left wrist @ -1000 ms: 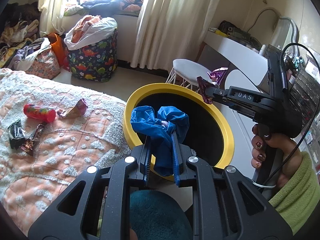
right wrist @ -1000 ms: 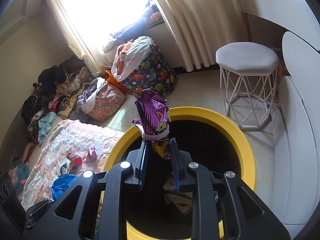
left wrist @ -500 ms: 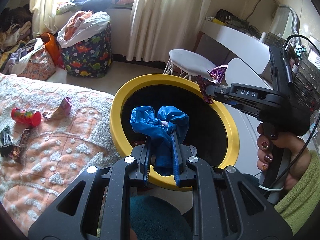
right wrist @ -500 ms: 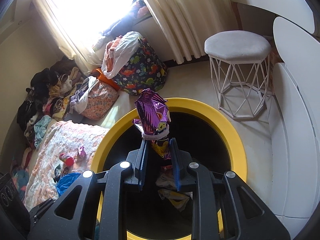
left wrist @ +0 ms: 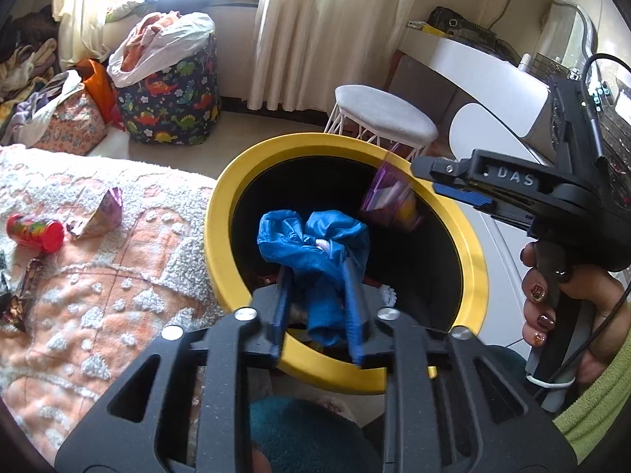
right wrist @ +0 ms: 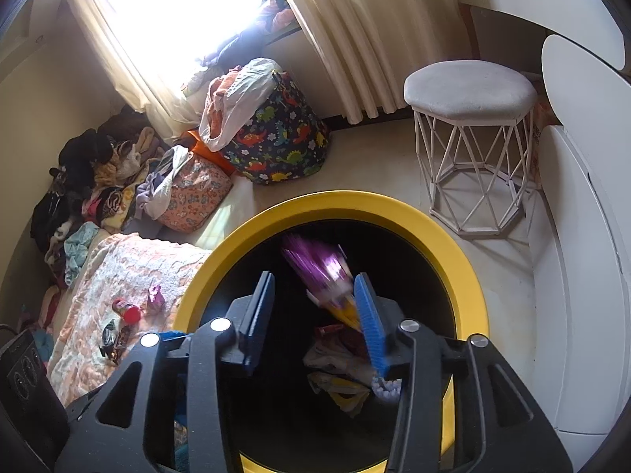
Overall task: Collect trash
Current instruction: 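Open both tools to drop the blue bag and purple wrapper into the bin, then move both open tools back over the remaining trash on the bed, then grasp the brown wrapper with left tool while right tool grasps the pink wrapper, then carry the brown and pink wrappers over the yellow bin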
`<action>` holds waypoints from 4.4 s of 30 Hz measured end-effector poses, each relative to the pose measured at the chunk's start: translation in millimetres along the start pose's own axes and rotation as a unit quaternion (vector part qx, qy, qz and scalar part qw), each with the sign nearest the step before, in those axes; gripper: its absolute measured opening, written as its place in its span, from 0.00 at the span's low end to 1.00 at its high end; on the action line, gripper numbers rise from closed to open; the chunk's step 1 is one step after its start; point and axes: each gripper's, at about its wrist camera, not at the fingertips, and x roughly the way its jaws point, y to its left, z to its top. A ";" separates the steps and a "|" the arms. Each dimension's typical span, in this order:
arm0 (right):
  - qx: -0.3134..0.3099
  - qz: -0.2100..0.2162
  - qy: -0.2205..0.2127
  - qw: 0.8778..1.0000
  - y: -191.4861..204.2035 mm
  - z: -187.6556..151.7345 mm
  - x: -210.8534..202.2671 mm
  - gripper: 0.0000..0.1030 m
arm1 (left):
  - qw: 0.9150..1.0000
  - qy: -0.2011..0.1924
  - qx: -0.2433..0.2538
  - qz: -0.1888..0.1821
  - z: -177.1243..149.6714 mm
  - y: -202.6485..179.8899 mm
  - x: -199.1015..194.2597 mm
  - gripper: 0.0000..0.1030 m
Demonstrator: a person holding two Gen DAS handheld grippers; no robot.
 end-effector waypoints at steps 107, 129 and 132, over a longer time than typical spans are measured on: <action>-0.161 0.077 0.119 0.977 215.8 -42.3 147.6 0.14 | 0.979 0.002 -0.141 0.148 -34.9 206.0 -39.3 0.15; -0.137 0.105 0.074 0.982 173.9 -64.0 52.9 0.13 | 0.984 -0.042 -0.118 0.123 -35.0 169.5 -72.2 0.10; -0.130 0.105 0.067 0.984 166.6 -60.3 45.1 0.13 | 0.985 -0.048 -0.113 0.121 -32.2 164.5 -76.7 0.10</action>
